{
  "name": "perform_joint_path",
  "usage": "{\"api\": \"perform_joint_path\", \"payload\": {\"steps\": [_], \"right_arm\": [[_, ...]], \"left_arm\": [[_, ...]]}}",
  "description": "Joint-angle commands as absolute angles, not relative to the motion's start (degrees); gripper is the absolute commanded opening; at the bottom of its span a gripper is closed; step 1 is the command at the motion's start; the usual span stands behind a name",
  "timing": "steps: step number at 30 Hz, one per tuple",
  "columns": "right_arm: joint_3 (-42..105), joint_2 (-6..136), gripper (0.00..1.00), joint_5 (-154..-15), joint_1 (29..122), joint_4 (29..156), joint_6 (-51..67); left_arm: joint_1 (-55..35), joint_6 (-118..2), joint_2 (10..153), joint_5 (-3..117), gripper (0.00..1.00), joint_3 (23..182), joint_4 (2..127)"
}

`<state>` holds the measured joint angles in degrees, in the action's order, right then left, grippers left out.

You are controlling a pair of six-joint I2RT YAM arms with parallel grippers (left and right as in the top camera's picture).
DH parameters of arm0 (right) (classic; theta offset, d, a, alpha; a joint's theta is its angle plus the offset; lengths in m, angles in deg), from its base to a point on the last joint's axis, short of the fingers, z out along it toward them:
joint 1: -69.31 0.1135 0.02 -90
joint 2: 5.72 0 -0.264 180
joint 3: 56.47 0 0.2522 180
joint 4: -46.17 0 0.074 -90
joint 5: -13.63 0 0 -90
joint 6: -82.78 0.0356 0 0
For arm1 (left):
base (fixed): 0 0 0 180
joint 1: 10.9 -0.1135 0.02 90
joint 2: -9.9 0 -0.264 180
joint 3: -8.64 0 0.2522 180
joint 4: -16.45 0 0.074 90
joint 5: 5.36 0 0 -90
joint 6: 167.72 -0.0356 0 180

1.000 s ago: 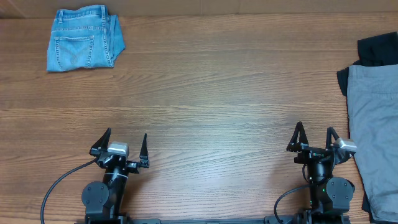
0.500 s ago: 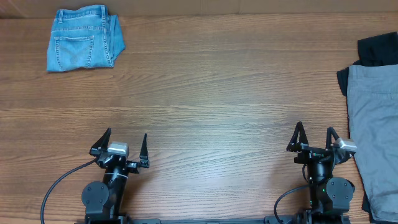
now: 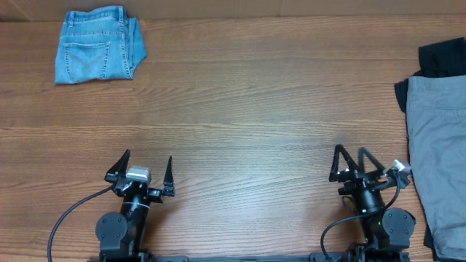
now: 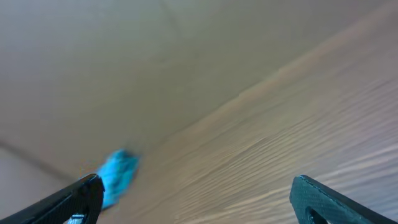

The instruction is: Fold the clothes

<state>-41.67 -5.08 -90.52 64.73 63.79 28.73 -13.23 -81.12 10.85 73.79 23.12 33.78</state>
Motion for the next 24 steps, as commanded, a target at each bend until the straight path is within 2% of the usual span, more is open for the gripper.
{"api": "perform_joint_path", "payload": {"steps": [1,10,24], "right_arm": [[-42.26,-5.56,1.00,-97.67,64.47,63.06,37.84],[-42.21,-5.56,1.00,-106.69,64.47,59.13,35.98],[-40.75,-5.52,1.00,-105.51,64.40,57.56,31.31]], "left_arm": [[-12.90,-82.03,10.15,74.34,1.00,22.68,33.56],[-12.90,-82.03,10.15,74.34,1.00,22.68,33.56],[-12.90,-82.03,10.15,74.34,1.00,22.68,33.56]]}}
